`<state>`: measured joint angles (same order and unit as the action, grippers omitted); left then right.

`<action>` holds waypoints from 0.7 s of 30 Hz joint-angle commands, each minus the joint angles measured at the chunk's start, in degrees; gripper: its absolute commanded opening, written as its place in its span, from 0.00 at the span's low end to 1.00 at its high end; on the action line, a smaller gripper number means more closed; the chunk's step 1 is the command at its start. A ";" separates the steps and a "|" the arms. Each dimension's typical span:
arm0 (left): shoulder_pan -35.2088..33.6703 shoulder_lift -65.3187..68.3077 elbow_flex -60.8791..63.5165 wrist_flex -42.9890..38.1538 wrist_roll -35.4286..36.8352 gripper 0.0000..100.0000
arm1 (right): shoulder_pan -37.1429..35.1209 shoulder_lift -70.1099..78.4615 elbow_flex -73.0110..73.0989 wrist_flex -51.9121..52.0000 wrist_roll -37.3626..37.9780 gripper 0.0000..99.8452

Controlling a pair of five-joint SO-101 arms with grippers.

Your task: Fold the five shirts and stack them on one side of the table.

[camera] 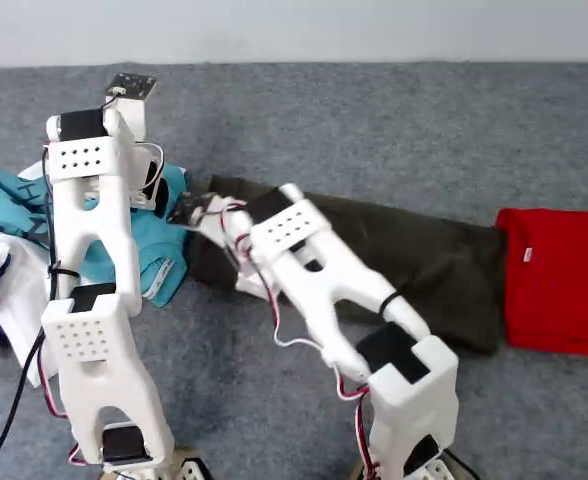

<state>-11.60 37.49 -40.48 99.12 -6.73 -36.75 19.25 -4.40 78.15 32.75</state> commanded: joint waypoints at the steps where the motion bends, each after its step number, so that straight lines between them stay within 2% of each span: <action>1: -0.09 -4.40 0.04 1.23 0.18 0.15 | 3.03 -0.40 -1.32 0.22 1.85 0.11; 10: 0.00 -4.40 0.13 1.23 0.18 0.15 | 9.19 0.40 -0.70 -5.41 4.22 0.11; 16: 0.00 -4.31 0.13 1.23 0.18 0.15 | 13.23 7.96 -0.53 -12.18 4.22 0.11; 21: 0.00 -4.31 0.13 1.23 0.18 0.15 | 14.99 12.44 -0.88 -13.41 4.22 0.11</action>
<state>-11.60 37.49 -40.48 99.12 -6.73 -23.38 30.07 -4.92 65.93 36.26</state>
